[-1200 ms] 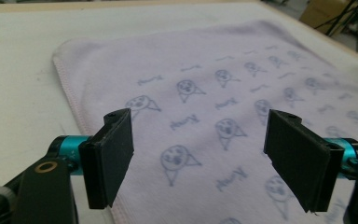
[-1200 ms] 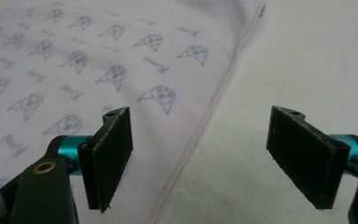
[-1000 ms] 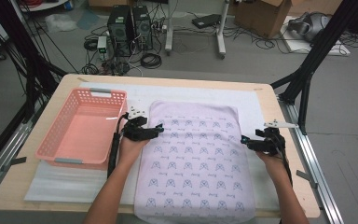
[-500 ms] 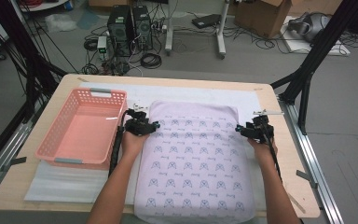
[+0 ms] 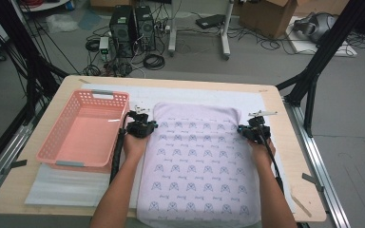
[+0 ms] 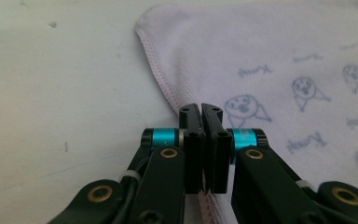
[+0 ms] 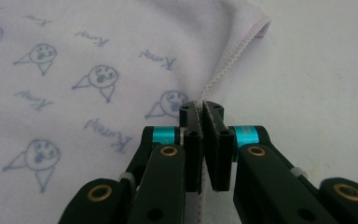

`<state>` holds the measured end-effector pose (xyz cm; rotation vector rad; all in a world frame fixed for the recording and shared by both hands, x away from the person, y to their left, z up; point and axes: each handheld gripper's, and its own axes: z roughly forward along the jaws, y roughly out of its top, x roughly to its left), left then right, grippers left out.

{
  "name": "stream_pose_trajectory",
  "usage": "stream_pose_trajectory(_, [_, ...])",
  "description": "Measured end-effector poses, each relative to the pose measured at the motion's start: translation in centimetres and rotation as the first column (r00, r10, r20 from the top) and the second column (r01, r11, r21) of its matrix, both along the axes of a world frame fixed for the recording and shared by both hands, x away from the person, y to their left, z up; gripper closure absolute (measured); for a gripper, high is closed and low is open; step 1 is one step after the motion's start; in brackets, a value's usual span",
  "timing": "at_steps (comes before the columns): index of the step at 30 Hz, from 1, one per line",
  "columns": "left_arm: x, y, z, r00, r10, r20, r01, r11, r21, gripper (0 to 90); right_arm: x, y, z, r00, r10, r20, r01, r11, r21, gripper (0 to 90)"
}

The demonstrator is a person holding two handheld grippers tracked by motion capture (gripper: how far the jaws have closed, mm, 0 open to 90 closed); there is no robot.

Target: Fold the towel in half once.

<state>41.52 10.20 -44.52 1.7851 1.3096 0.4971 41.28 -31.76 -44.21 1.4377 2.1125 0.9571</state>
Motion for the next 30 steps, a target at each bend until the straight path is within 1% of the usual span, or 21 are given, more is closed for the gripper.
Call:
stream_pose_trajectory(2, [-0.4, 0.2, 0.8, 0.9995, -0.007, 0.032, 0.007, 0.9999, -0.008, 87.2, -0.3, -0.1, 0.3, 0.9999, 0.01, 0.01, -0.01, 1.0, 0.0, 86.6])
stream_pose_trajectory(4, [-0.8, 0.3, 1.4, 0.9993, -0.018, 0.033, 0.019, 0.9996, -0.02, 87.1, -0.7, -0.3, 0.8, 0.9997, 0.021, 0.014, -0.021, 1.0, -0.001, 86.6])
stream_pose_trajectory(5, [-1.1, 0.4, 1.7, 0.999, -0.028, 0.034, 0.028, 0.9993, -0.025, 87.1, -1.0, -0.4, 1.0, 0.9996, 0.025, 0.017, -0.025, 1.0, 0.011, 86.6])
stream_pose_trajectory(6, [-1.5, 0.4, 2.0, 0.9985, -0.043, 0.035, 0.043, 0.9988, -0.024, 87.1, -1.5, -0.6, 1.3, 0.999, 0.031, 0.033, -0.032, 0.999, 0.02, 86.6])
stream_pose_trajectory(7, [-1.9, 0.5, 2.2, 0.998, -0.047, 0.043, 0.048, 0.9986, -0.023, 87.1, -1.9, -0.7, 1.5, 0.9987, 0.035, 0.038, -0.036, 0.999, 0.032, 86.5])
stream_pose_trajectory(9, [-2.5, 0.7, 2.6, 0.9972, -0.055, 0.05, 0.056, 0.9979, -0.032, 87.1, -2.8, -1.0, 1.9, 0.9974, 0.047, 0.054, -0.049, 0.998, 0.039, 86.5])
stream_pose_trajectory(12, [-3.6, 1.0, 3.7, 0.995, -0.083, 0.055, 0.084, 0.9961, -0.027, 87.1, -4.2, -1.3, 2.6, 0.9948, 0.069, 0.074, -0.073, 0.996, 0.049, 86.4])
stream_pose_trajectory(15, [-5.2, 1.1, 4.6, 0.9897, -0.109, 0.092, 0.114, 0.9926, -0.043, 87.1, -5.7, -1.6, 3.2, 0.9919, 0.089, 0.091, -0.095, 0.993, 0.064, 86.3])
stream_pose_trajectory(16, [-5.7, 1.1, 4.7, 0.9884, -0.12, 0.094, 0.125, 0.991, -0.049, 87.1, -6.3, -1.7, 3.4, 0.9914, 0.09, 0.095, -0.098, 0.992, 0.076, 86.3])
stream_pose_trajectory(18, [-6.8, 1.3, 4.7, 0.9852, -0.141, 0.097, 0.147, 0.9876, -0.055, 87.1, -7.4, -1.9, 3.6, 0.9894, 0.101, 0.104, -0.11, 0.99, 0.084, 86.2])
stream_pose_trajectory(21, [-8.4, 1.5, 4.4, 0.9827, -0.156, 0.1, 0.163, 0.9844, -0.067, 87.0, -8.9, -2.1, 3.6, 0.9875, 0.116, 0.106, -0.127, 0.987, 0.098, 86.2])
stream_pose_trajectory(23, [-9.6, 1.7, 3.9, 0.9802, -0.17, 0.102, 0.177, 0.9824, -0.06, 87.0, -9.7, -2.3, 3.5, 0.9862, 0.128, 0.105, -0.138, 0.986, 0.096, 86.1])
stream_pose_trajectory(24, [-10.1, 1.8, 3.7, 0.9791, -0.178, 0.099, 0.183, 0.9817, -0.052, 86.9, -10.2, -2.3, 3.4, 0.9859, 0.132, 0.103, -0.143, 0.984, 0.105, 86.1])
stream_pose_trajectory(26, [-10.8, 2.1, 3.2, 0.978, -0.187, 0.093, 0.192, 0.98, -0.052, 86.9, -10.9, -2.3, 3.3, 0.9846, 0.148, 0.094, -0.157, 0.982, 0.102, 86.1])
stream_pose_trajectory(27, [-11.3, 2.2, 2.9, 0.9788, -0.184, 0.089, 0.189, 0.9806, -0.051, 86.9, -11.2, -2.3, 3.2, 0.9837, 0.155, 0.09, -0.164, 0.982, 0.094, 86.1])
stream_pose_trajectory(30, [-12.3, 2.4, 2.0, 0.977, -0.203, 0.067, 0.206, 0.9777, -0.041, 86.9, -12.3, -2.3, 2.9, 0.9836, 0.164, 0.075, -0.171, 0.981, 0.092, 86.1])
